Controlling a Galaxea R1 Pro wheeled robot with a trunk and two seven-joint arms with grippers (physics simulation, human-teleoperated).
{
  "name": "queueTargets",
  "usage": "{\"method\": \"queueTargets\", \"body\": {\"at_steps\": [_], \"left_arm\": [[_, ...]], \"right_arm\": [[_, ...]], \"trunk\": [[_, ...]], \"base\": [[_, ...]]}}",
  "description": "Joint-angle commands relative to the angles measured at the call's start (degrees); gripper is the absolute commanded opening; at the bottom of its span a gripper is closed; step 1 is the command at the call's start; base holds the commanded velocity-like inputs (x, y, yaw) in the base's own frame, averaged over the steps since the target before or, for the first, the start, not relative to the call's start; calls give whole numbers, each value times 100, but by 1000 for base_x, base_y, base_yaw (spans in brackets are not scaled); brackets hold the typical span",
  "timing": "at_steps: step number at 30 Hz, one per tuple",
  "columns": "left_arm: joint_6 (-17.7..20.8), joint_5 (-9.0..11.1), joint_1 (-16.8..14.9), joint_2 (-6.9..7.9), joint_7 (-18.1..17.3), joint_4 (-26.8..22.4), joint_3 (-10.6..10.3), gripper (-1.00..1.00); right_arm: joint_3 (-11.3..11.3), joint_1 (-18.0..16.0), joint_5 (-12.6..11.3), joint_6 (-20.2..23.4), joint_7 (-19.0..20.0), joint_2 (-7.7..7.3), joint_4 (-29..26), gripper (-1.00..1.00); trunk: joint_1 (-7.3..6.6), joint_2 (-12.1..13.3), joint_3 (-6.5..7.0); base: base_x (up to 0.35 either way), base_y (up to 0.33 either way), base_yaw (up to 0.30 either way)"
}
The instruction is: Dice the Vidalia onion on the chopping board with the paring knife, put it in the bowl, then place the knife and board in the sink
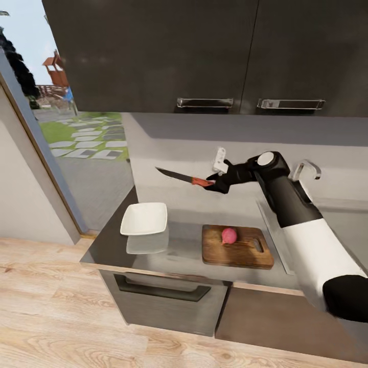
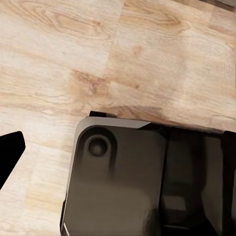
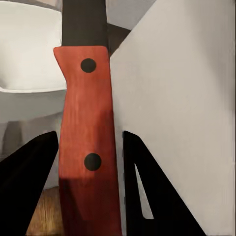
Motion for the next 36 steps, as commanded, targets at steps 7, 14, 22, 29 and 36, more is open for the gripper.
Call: {"method": "queueTargets", "body": {"at_steps": [7, 14, 22, 29, 36], "left_arm": [[-4, 54, 1, -4, -13, 9, 8, 100], [-4, 54, 1, -4, -13, 11, 9, 100], [-4, 54, 1, -4, -13, 35, 10, 100], [-4, 53, 1, -4, -13, 52, 13, 100], [-4, 47, 1, -4, -8, 53, 14, 100]], "right_arm": [[-561, 1354, 23, 195, -632, -146, -1594, -100], [-636, 2093, 43, 194, -1226, -148, -2236, -100], [-668, 2658, 37, 153, -2242, -145, -2326, -100], [-947, 3063, 10, 125, -3052, -134, -2355, -100], [-1141, 3176, -3, 138, -3213, -110, -2326, -100]], "trunk": [[2, -8, -8], [2, -8, -8], [2, -8, -8], [2, -8, -8], [2, -8, -8]], "base": [[0, 0, 0], [0, 0, 0], [0, 0, 0], [0, 0, 0], [0, 0, 0]]}}
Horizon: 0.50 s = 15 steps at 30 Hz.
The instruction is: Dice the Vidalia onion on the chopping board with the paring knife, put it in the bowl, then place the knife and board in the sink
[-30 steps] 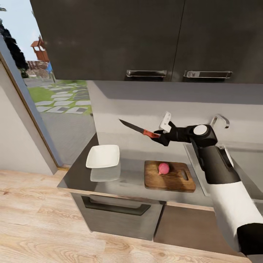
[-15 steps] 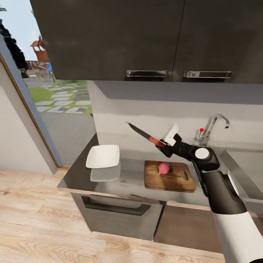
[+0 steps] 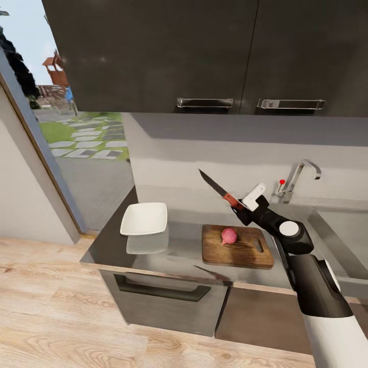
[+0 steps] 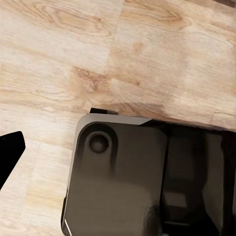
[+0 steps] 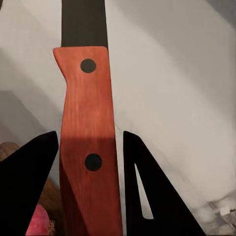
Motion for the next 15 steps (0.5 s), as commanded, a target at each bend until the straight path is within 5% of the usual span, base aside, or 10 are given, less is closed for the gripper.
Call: {"method": "queueTargets", "body": {"at_steps": [1, 5, 9, 15], "left_arm": [[-4, 55, 1, -4, -10, -9, 9, 100], [-4, 54, 1, -4, 1, -6, 10, 100], [-4, 50, 1, -4, 8, 57, 11, 100], [-4, 49, 1, -4, 10, 187, 11, 100]], "right_arm": [[-24, -1, 42, 27, 24, 0, -1, -100], [-273, 4, 7, 31, 34, 13, 31, -100], [-607, 40, -319, 37, 84, 22, 69, -100], [-725, 82, -572, 23, 97, 20, 340, -100]], "trunk": [[2, -8, -8], [2, -8, -8], [2, -8, -8], [2, -8, -8]], "base": [[0, 0, 0], [0, 0, 0], [0, 0, 0], [0, 0, 0]]}}
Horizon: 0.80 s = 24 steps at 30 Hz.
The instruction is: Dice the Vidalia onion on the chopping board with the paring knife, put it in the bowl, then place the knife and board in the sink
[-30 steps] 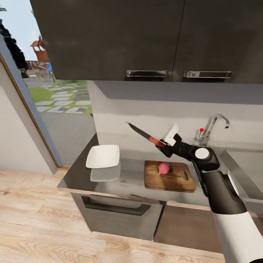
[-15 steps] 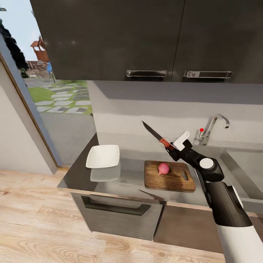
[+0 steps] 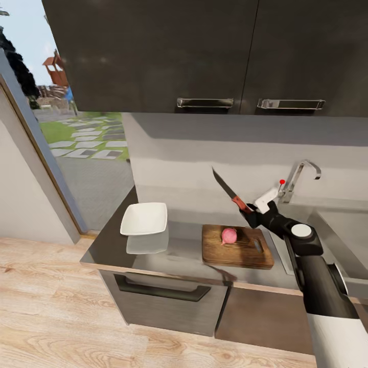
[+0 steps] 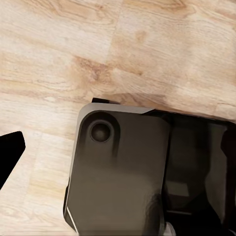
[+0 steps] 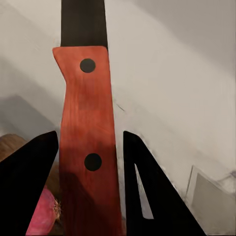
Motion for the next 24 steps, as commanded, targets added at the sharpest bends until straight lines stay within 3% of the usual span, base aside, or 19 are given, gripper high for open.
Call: {"method": "queueTargets", "body": {"at_steps": [1, 3, 10, 18, 24], "left_arm": [[-4, 57, 1, -3, -10, 7, 8, 100], [-4, 59, 1, 1, -10, 19, 8, 100], [-4, 60, 1, -2, -10, 31, 8, 100], [-7, 60, 1, -3, -10, 31, 8, 100], [-9, 60, 1, -3, -10, 31, 8, 100]], "right_arm": [[-19, -1, 30, 12, 42, 0, 45, -100], [-35, 5, 20, 9, 41, -4, 91, -100], [-438, 13, 10, 6, 47, -3, 156, -100], [-493, 16, 10, 18, 48, 0, 162, -100], [-496, 16, 10, 38, 48, 0, 162, -100]], "trunk": [[2, -9, -8], [2, -9, -8], [2, -9, -8], [2, -9, -4], [2, -9, 27]], "base": [[0, 0, 0], [0, 0, 0], [0, 0, 0], [0, 0, -18], [0, 0, -169]]}}
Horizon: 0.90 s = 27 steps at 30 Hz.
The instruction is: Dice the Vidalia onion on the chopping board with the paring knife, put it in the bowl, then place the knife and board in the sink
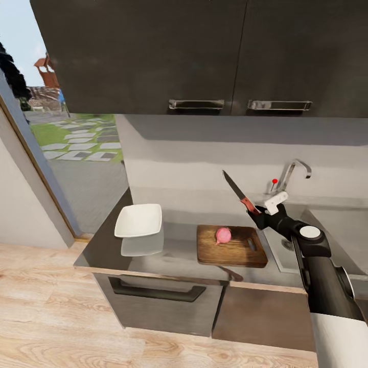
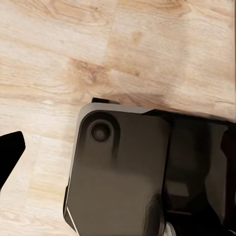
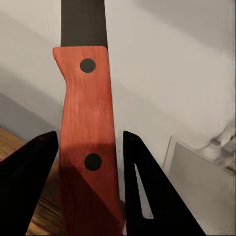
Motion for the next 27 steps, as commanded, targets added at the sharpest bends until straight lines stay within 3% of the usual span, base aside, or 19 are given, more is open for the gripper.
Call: {"method": "queueTargets", "body": {"at_steps": [1, 21, 24, 27], "left_arm": [[-5, 55, 2, -4, -10, -7, 8, 100], [-1, 55, 2, -4, -10, 10, 8, 100], [-1, 55, 2, -4, -10, 10, 8, 100], [-2, 53, 2, -4, -10, 10, 8, 100]], "right_arm": [[-4, -6, 46, 15, 44, 1, -7, -100], [12, -6, 92, -26, 28, 1, 260, -100], [27, -6, 239, -39, 7, 21, 353, -100], [83, -6, 676, -49, -159, 193, 531, -100]], "trunk": [[3, -8, -2], [3, -8, 120], [3, -8, 124], [3, -8, 125]], "base": [[0, 0, -201], [0, 0, -191], [0, 0, -39], [0, 0, -10]]}}
